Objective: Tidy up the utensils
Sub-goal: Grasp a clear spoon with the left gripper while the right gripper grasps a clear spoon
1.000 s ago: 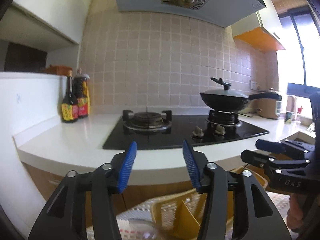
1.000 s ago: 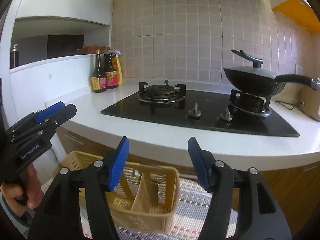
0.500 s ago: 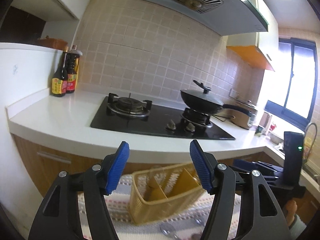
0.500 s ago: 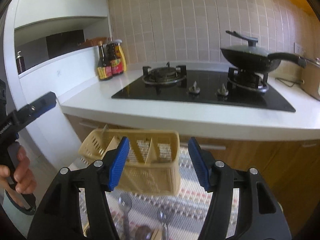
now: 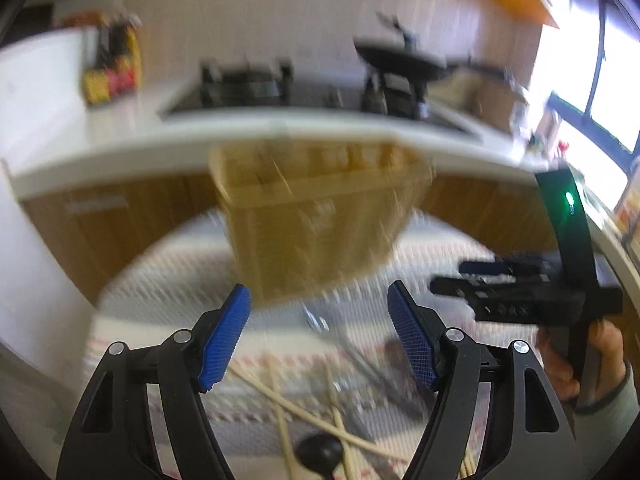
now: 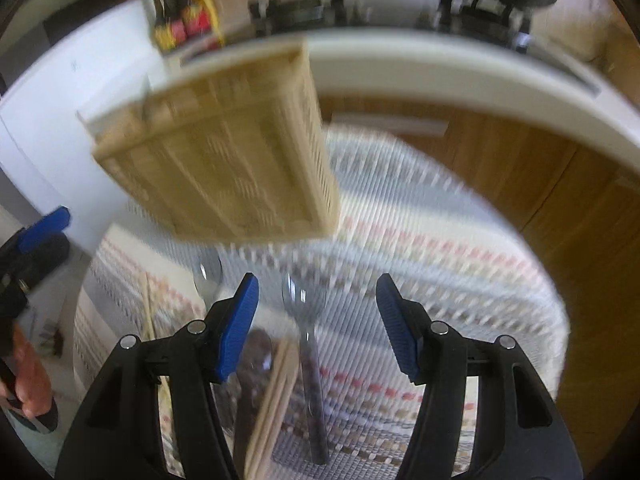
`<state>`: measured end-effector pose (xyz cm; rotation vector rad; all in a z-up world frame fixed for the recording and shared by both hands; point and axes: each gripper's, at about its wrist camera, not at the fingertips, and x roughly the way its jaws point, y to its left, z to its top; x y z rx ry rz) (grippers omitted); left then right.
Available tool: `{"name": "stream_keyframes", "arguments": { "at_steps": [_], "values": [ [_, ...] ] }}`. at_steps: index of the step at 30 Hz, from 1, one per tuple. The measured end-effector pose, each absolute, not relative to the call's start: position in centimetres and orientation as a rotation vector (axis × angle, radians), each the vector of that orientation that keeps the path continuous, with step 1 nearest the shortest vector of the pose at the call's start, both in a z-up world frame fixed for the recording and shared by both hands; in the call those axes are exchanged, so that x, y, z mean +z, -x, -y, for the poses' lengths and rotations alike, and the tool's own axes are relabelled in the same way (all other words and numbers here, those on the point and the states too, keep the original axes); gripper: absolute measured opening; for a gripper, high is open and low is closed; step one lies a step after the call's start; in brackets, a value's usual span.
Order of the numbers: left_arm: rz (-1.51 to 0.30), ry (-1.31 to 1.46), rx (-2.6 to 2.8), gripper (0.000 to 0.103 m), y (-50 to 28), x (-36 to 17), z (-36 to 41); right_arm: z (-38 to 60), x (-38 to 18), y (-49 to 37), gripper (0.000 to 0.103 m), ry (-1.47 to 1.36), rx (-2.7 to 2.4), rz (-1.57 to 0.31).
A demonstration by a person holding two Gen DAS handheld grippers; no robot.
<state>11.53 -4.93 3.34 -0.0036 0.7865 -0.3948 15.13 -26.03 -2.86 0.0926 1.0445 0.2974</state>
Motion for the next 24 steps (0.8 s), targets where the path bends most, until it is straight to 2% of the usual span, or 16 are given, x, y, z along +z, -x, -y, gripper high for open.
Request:
{"name": "stream_keyframes", "arguments": {
  "at_steps": [8, 13, 16, 18, 20, 24],
  "values": [
    [-0.889, -0.108, -0.283, 0.069, -15.0, -2.0, 7.2, 24.8, -5.7, -15.6, 0.057, 0.016, 0.314, -1.059],
    [-0.959, 0.011, -0.284, 0.069, -17.0, -3.0, 6.1, 23.3, -6.2, -15.8, 0.056, 0.066, 0.317, -1.054],
    [-0.974, 0.036, -0.261, 0.069, -18.0, -3.4, 5.8, 21.6, -6.7, -15.8, 0.048, 0.132, 0.283, -1.036],
    [-0.983, 0.041, -0.252, 0.069, -18.3, -3.9, 6.0, 21.1, -6.7, -15.6, 0.035, 0.152, 0.269, -1.024],
    [-0.998, 0.048, -0.249, 0.069, -18.9, -4.3, 6.2, 20.7, -6.8, -15.6, 0.030, 0.149, 0.271, -1.024],
    [-1.022, 0.043, -0.245, 0.068, -19.4, -4.9, 6.9, 21.5, -7.0, -15.4, 0.030, 0.132, 0.280, -1.026]
  ]
}}
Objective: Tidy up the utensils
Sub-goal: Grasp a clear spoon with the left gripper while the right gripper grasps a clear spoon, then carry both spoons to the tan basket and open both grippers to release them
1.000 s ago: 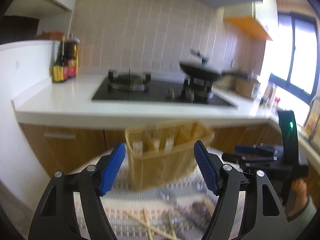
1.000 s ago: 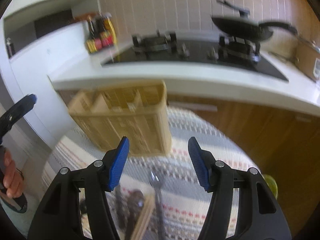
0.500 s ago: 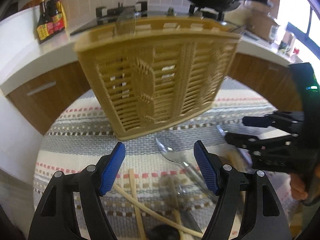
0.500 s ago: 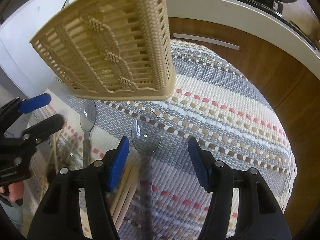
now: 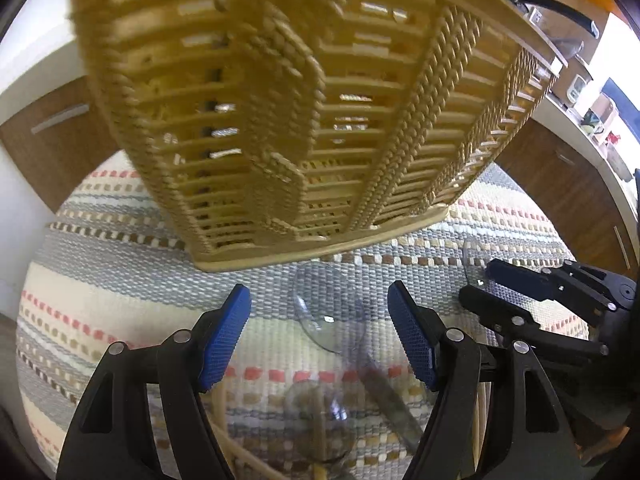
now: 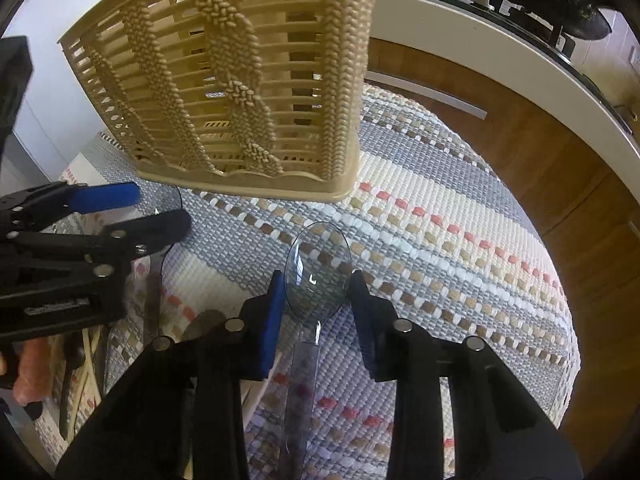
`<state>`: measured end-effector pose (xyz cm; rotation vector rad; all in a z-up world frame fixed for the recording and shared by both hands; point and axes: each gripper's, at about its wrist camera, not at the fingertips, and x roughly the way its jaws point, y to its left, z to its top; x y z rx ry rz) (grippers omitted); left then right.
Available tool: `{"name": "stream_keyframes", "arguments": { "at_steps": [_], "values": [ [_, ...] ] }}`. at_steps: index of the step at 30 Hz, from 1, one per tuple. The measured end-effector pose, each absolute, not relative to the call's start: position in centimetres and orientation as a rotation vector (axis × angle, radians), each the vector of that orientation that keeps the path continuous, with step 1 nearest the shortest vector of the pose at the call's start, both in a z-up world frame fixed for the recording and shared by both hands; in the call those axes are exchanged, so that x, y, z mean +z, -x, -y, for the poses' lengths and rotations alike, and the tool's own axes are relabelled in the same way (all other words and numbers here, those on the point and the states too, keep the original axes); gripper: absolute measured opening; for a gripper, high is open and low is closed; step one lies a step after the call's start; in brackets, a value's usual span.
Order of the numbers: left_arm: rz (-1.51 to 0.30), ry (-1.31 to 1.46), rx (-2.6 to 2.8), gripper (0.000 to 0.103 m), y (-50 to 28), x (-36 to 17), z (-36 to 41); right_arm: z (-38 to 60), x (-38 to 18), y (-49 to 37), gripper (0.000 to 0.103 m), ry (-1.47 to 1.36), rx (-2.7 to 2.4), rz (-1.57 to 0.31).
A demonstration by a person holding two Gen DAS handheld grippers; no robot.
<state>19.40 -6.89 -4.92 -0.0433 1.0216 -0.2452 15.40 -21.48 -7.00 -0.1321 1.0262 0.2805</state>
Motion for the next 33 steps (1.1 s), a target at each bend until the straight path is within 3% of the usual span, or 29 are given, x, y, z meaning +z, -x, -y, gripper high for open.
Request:
{"name": "stream_keyframes", "arguments": {
  "at_steps": [4, 7, 10, 20, 33],
  "values": [
    [-1.009, -0.019, -0.219, 0.065, -19.5, -5.1, 8.1, 22.7, -7.1, -15.1, 0.030, 0.128, 0.273, -1.024],
    [-0.997, -0.082, -0.204, 0.056, -19.2, -5.4, 10.0, 23.8, -7.2, -14.7, 0.030, 0.125, 0.271, -1.019],
    [-0.974, -0.141, -0.198, 0.034, -19.0, -5.3, 11.3, 25.2, -6.8, -13.8, 0.030, 0.129, 0.276, -1.000],
    [-0.814, -0.055, -0.348, 0.032, -14.6, -2.0, 10.8, 26.6, -2.7, -9.3, 0.030, 0.110, 0.367, -0.820],
    [-0.389, 0.009, -0.403, 0.032, -6.9, 12.5, 6.6, 26.7, 8.7, -7.2, 0.030, -0.041, 0.421, -0.542]
  ]
}}
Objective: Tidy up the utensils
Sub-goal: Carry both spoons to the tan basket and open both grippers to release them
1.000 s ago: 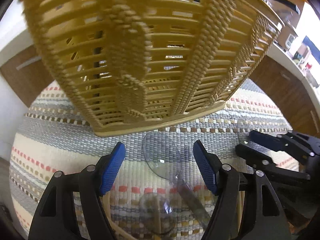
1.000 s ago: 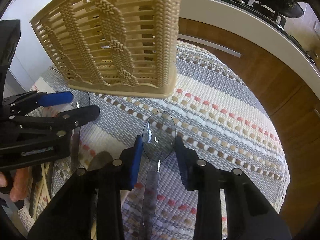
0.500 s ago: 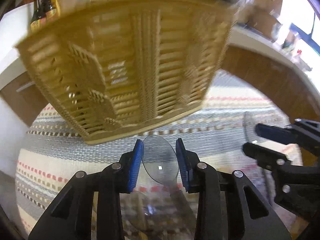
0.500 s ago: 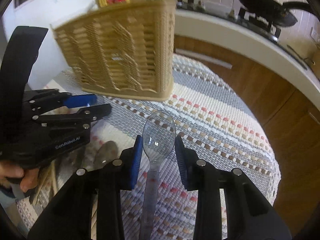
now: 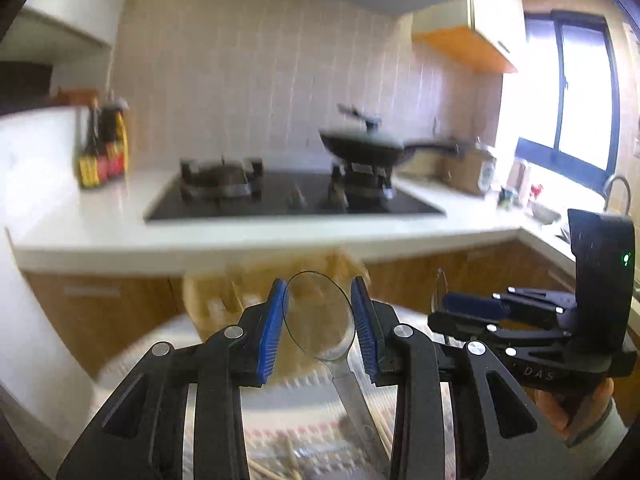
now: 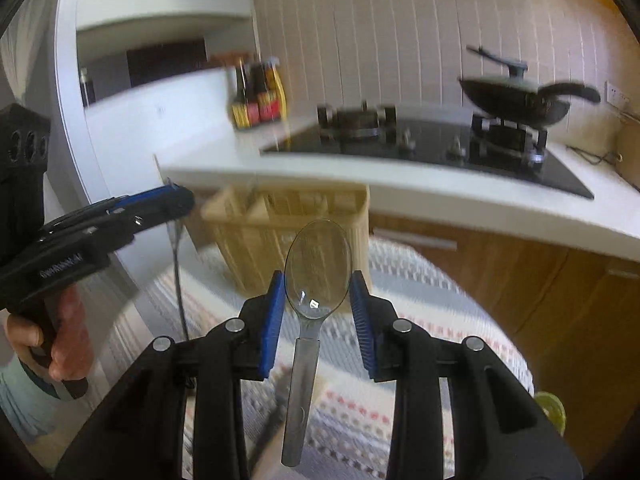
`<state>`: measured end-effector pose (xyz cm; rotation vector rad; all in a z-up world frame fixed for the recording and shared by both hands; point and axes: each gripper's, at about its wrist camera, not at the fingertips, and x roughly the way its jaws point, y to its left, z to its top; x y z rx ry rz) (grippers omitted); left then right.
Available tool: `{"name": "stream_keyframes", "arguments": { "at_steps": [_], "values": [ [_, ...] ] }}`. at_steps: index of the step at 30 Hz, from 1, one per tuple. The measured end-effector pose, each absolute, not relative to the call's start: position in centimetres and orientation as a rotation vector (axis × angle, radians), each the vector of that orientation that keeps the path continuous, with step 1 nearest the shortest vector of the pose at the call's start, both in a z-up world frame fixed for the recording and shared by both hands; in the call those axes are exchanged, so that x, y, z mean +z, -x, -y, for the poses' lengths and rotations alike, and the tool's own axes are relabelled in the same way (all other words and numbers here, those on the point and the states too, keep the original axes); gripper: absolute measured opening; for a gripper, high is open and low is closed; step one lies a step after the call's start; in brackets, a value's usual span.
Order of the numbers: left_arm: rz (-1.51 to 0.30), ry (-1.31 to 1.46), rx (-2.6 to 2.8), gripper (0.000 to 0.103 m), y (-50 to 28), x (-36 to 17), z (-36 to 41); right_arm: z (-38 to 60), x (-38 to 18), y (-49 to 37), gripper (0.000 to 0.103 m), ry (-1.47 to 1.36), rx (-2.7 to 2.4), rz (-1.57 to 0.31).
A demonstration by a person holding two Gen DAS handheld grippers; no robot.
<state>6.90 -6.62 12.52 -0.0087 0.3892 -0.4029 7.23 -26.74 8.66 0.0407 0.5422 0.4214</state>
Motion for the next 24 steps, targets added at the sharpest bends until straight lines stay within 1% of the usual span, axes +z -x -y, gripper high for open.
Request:
{"name": "stream_keyframes", "arguments": {
  "at_steps": [7, 11, 17, 20, 24],
  "values": [
    [-0.256, 0.000, -0.341, 0.032, -9.4, 18.1, 4.6, 25.5, 13.9, -10.0, 0.030, -0.076, 0.392, -0.387],
    [-0.185, -0.003, -0.292, 0.032, -11.1, 19.8, 3.3, 24.7, 15.9, -12.0, 0.030, -0.091, 0.336, -0.290],
    [-0.123, -0.054, -0.219, 0.032, -13.6, 19.7, 2.5, 24.0, 16.9, -15.2, 0.030, -0.091, 0.204, -0.170],
    [-0.120, -0.083, -0.204, 0.032, -15.2, 18.4, 2.6, 23.7, 16.2, -17.2, 0.030, -0.070, 0.179, -0.168],
    [-0.118, -0.111, -0.189, 0.032, -16.8, 16.2, 2.8, 23.0, 13.9, -19.4, 0.030, -0.031, 0.139, -0.188]
  ]
}}
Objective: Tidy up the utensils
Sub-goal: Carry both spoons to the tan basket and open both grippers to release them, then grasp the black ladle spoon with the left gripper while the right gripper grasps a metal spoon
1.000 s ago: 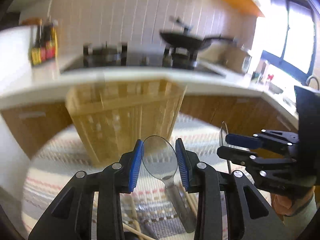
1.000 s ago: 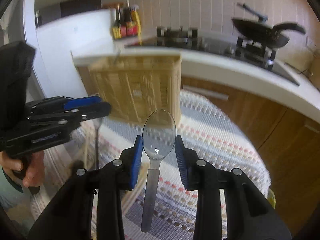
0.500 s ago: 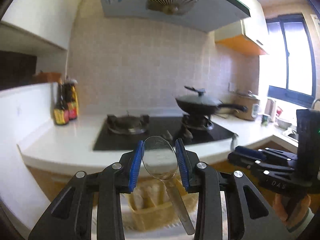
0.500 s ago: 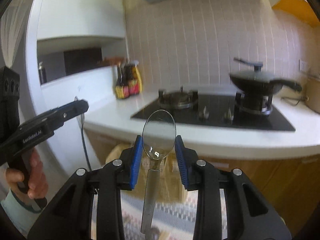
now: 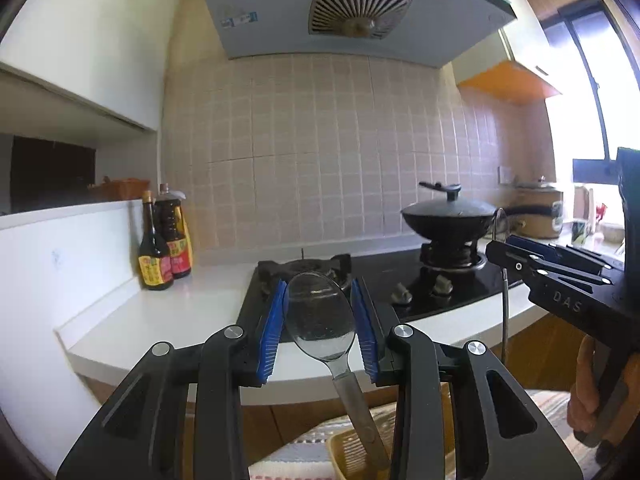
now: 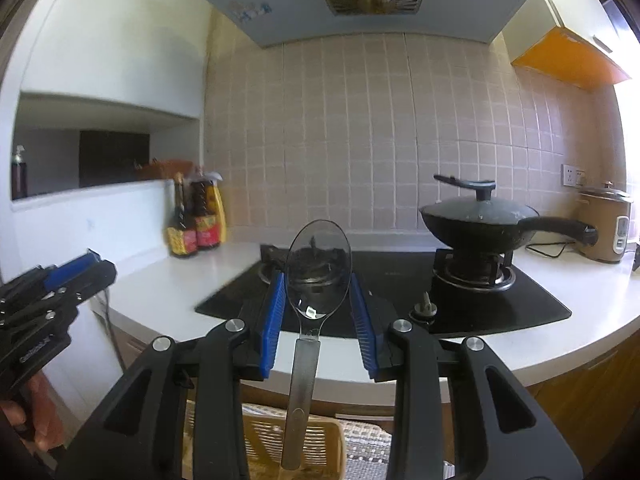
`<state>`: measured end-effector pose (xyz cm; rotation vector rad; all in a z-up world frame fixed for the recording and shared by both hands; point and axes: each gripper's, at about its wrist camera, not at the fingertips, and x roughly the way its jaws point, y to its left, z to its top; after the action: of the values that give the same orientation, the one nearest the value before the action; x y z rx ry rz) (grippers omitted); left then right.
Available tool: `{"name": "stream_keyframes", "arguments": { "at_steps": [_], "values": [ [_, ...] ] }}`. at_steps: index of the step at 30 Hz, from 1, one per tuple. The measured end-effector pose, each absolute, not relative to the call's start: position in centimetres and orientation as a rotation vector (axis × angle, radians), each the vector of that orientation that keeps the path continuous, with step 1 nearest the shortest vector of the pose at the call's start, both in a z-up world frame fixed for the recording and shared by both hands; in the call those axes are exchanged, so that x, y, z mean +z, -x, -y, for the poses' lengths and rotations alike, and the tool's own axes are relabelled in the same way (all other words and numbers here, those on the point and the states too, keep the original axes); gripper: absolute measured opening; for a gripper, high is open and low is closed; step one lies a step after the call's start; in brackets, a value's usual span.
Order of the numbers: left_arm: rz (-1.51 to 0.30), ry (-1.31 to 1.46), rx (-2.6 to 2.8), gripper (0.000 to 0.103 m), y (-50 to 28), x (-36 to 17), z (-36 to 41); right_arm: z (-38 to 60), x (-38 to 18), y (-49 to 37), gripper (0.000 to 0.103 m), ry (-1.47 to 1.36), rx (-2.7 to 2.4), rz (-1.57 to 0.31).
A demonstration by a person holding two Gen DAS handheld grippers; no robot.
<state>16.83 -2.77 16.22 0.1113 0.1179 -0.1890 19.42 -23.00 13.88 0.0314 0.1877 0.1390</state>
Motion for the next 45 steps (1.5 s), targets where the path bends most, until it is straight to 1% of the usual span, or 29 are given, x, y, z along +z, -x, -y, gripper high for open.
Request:
{"name": "stream_keyframes", "arguments": {
  "at_steps": [7, 16, 17, 18, 19, 21, 22, 23, 26, 33, 38, 43, 45],
  "values": [
    [-0.124, -0.155, -0.166, 0.032, -18.5, 12.3, 3.8, 23.7, 10.4, -21.4, 0.030, -0.050, 0.122, -0.231],
    [-0.160, -0.127, -0.200, 0.033, -18.5, 10.2, 3.6, 24.0, 8.6, -20.0, 0.031, -0.032, 0.149, -0.267],
    [-0.167, -0.120, -0.206, 0.037, -18.4, 10.1, 3.4, 24.0, 8.6, -19.8, 0.035, -0.031, 0.154, -0.273],
    [-0.170, -0.114, -0.208, 0.042, -18.3, 10.1, 3.3, 24.0, 8.5, -19.5, 0.048, -0.032, 0.163, -0.278],
    [-0.172, -0.108, -0.208, 0.042, -18.1, 10.1, 3.2, 24.1, 8.6, -19.0, 0.051, -0.036, 0.166, -0.276],
    [-0.182, -0.088, -0.218, 0.044, -17.8, 10.4, 2.7, 24.3, 8.7, -18.1, 0.051, -0.029, 0.177, -0.284],
    [-0.192, -0.073, -0.229, 0.047, -17.6, 10.6, 2.3, 24.3, 8.8, -17.8, 0.051, -0.026, 0.184, -0.291],
    [-0.201, -0.056, -0.238, 0.052, -17.4, 10.8, 1.9, 24.3, 8.9, -17.2, 0.051, -0.022, 0.186, -0.301],
    [-0.213, -0.027, -0.244, 0.054, -16.5, 11.2, 1.0, 24.2, 8.9, -16.1, 0.051, 0.008, 0.172, -0.329],
    [-0.304, 0.045, -0.259, 0.054, -14.5, 12.2, -1.4, 23.9, 9.0, -13.6, 0.051, 0.046, 0.185, -0.476],
    [-0.376, 0.070, -0.269, 0.054, -13.2, 12.5, -2.3, 24.1, 8.8, -12.4, 0.051, 0.019, 0.217, -0.605],
    [-0.523, 0.047, -0.303, 0.054, -11.5, 10.6, -2.1, 23.7, 7.4, -11.2, 0.051, 0.031, 0.238, -0.758],
    [-0.588, 0.029, -0.314, 0.052, -10.7, 9.4, -2.0, 23.5, 6.1, -10.8, 0.051, 0.042, 0.242, -0.836]
  ]
}}
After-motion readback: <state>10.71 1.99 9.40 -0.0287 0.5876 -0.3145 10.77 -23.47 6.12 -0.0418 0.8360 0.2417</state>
